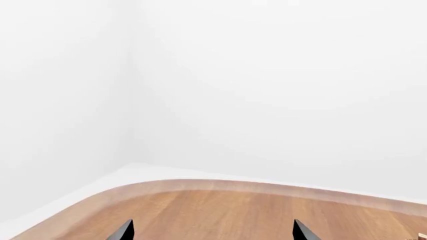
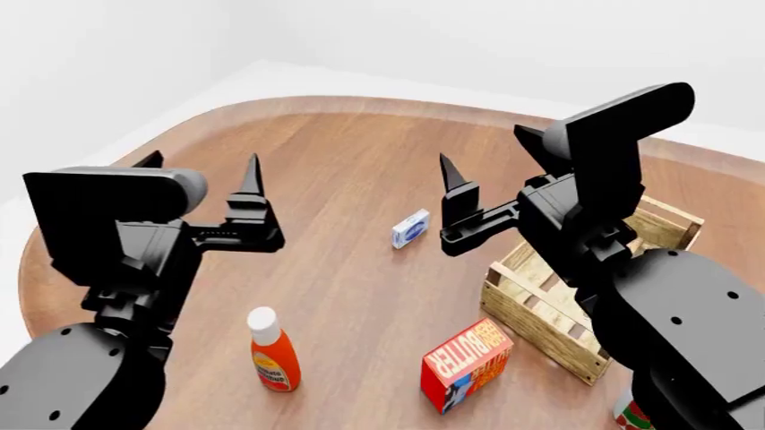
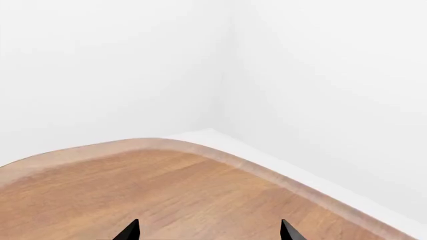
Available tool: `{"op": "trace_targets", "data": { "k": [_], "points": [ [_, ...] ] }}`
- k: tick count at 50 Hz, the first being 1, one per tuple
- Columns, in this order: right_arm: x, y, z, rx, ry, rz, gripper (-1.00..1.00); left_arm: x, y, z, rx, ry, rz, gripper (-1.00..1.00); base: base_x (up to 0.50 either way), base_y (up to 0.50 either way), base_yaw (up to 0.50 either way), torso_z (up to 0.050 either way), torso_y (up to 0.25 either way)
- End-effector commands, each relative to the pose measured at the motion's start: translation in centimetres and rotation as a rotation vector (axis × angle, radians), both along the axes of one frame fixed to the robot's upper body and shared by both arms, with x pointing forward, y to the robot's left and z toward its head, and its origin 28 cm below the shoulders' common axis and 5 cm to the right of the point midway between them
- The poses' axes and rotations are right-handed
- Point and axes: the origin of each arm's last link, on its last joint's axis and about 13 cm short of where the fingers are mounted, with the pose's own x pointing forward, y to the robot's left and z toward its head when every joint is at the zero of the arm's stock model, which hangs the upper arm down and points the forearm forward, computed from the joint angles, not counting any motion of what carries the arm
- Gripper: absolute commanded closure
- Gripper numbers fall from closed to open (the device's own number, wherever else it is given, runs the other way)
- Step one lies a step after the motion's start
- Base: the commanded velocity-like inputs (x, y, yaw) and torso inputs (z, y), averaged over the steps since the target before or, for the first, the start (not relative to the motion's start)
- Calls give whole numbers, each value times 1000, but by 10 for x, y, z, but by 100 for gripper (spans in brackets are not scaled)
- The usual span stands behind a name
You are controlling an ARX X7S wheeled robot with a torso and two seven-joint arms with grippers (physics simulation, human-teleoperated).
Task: Pick up the ketchup, and put it in the wooden tray.
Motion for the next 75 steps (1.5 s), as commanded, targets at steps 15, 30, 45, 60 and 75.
{"op": "trace_targets", "data": {
  "k": [15,30,45,60,75],
  "points": [
    [1,0,1,0,10,0,-100,2,6,3,0,-11,35,-100,119,-311,0,0,0],
    [-1,-1,4,4,5,-7,-100,3,8,4,7,-17,42,-100,179,-467,0,0,0],
    [-4,-3,23,-11,0,-37,-100,8,28,23,99,-24,28,-100,24,-62,0,0,0],
    [-5,-1,22,-24,13,-26,-100,7,35,24,75,-35,60,-100,278,107,0,0,0],
    [-6,0,23,-22,5,-32,-100,4,45,25,100,-80,71,-100,0,0,0,0,1]
  ]
}}
